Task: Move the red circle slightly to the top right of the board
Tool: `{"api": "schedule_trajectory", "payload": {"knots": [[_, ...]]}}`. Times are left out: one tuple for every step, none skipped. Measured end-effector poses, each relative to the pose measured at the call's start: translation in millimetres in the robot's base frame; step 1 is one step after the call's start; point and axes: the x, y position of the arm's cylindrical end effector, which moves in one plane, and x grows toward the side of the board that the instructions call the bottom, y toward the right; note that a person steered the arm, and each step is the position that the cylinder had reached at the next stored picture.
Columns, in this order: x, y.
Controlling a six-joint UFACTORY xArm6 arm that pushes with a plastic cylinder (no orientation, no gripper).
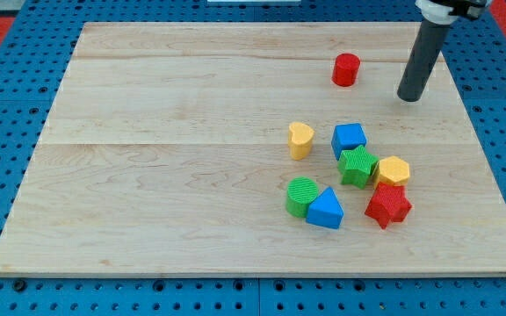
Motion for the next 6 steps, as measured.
{"api": "schedule_trajectory", "payload": {"knots": [[-10, -83], [-51, -106], [-85, -102], [-55, -102], [-14, -90], [-43, -60]]}}
